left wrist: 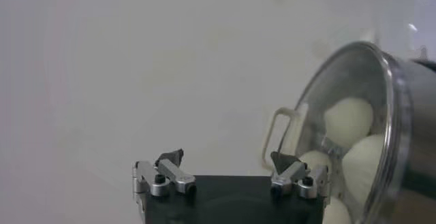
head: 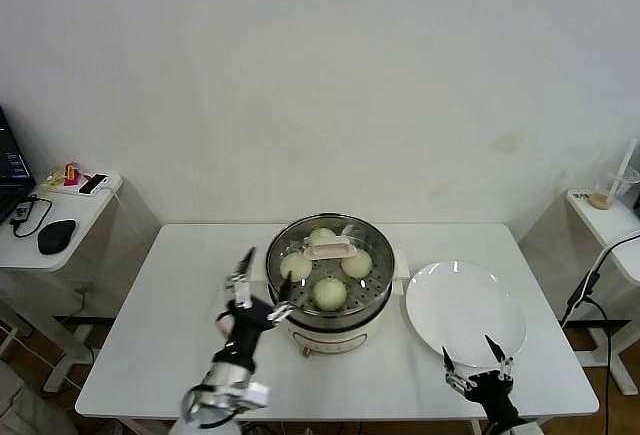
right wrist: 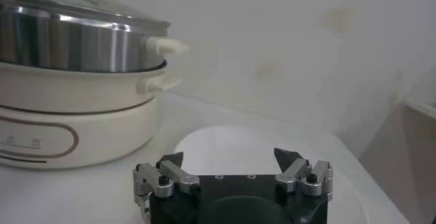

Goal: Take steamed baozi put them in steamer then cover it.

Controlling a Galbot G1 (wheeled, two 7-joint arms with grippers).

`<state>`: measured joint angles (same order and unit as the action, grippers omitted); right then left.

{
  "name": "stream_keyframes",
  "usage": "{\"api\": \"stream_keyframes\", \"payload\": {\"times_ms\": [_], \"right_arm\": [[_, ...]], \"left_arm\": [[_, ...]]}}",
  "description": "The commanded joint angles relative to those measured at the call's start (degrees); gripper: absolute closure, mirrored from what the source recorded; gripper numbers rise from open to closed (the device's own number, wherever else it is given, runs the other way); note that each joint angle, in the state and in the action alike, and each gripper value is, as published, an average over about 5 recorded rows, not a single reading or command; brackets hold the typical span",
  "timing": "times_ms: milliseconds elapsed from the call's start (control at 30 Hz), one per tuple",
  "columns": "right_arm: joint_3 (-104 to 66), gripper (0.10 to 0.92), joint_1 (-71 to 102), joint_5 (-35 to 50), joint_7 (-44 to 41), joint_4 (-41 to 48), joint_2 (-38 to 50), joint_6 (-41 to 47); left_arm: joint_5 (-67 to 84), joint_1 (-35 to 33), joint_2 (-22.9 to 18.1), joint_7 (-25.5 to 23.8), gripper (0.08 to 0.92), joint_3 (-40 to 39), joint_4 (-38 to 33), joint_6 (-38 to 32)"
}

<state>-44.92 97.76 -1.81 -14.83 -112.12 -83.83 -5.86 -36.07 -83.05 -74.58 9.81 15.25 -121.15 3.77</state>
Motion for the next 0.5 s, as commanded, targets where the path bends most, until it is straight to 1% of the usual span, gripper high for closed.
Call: {"api": "stream_keyframes", "payload": {"times_ms": [33, 200, 333, 500], "right_arm": [[1.33, 0.203, 6.27, 4.59, 4.61, -3.58, 4.04, -2.84], [2.32, 0.203, 8.94, 8.62, 7.55, -4.38, 6.76, -3.10], [2.33, 0.203, 10.43, 9.41, 8.67, -4.85, 7.70, -2.36], [2.59, 0.203, 11.24, 9.77, 8.90, -4.89, 7.91, -2.51]], "left_arm": [[47.91, -15.70, 0.30, 8.94, 0.177, 14.63, -4.07, -7.52], [48.20, -20.18, -0.85, 7.45, 0.177, 14.90, -2.31, -9.23], [46.01, -22.34, -1.76, 5.30, 0.177, 15.05, -1.43, -9.41], [42.76, -23.83, -3.54, 3.24, 0.177, 14.92, -2.11, -9.08]]}}
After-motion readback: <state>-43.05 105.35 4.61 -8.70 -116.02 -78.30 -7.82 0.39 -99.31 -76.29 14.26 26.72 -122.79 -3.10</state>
